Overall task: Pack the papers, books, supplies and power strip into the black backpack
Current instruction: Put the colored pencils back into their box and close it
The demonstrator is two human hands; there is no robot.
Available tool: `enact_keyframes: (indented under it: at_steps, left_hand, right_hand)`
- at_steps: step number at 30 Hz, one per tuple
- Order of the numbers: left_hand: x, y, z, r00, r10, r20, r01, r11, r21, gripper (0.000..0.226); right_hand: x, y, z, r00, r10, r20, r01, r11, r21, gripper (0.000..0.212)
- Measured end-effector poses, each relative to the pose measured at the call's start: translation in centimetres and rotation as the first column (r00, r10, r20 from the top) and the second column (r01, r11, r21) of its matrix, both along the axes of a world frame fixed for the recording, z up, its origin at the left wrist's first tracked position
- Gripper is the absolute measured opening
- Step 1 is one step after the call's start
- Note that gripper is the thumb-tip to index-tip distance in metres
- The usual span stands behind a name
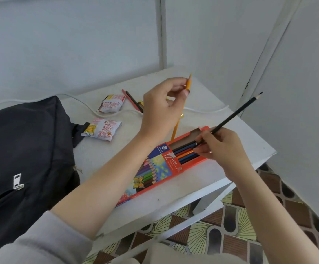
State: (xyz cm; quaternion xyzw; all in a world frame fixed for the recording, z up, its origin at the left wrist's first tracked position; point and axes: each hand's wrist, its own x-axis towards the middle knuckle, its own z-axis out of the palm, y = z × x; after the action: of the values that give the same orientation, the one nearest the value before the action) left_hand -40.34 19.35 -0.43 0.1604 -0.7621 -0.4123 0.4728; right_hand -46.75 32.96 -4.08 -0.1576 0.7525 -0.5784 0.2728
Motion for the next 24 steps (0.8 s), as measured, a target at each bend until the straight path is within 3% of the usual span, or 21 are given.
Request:
enact_keyframes:
  at_steps: [5,9,12,16,20,24]
  left_hand:
    - [-1.0,1.3,-0.7,0.998,-0.046,0.031,0.046,0.999,0.022,0.02]
    - [-1.6,1.0,-1.7,0.987,-0.068,0.148,0.082,0.992,-0.091,0.034]
    - [-1.5,0.7,-3.0,0.968,-0.101,0.229,0.139,0.978,-0.157,0.049]
    - [-1.2,0.3,-4.4,0.939,-0.131,0.319,0.175,0.978,-0.112,0.055]
    - [-0.5,0.0,-5.7,0.891,-0.161,0.425,0.189,0.982,-0.024,0.054]
    - [0.7,0.0,-6.8,0.842,-0.172,0.511,0.224,0.974,-0.04,0.045]
  right_hand:
    - [0.0,-0.1,-0.1,0.97,-0.06,-0.234,0.072,0.996,0.044,0.038]
    - [-0.9,-0.5,-0.3,0.928,-0.08,-0.365,0.098,0.995,0.03,0.021]
    - [-1.4,-0.9,-0.9,0.925,-0.119,-0.361,0.12,0.993,-0.02,0.021]
    - [-1.6,-1.3,-1.3,0.932,-0.116,-0.343,0.112,0.993,-0.03,0.029]
    - [-2.1,-1.2,-1.9,0.927,-0.071,-0.368,0.088,0.996,0.03,0.03]
    - [-3.0,-0.9,-2.5,0.932,-0.026,-0.361,0.077,0.989,0.127,0.032]
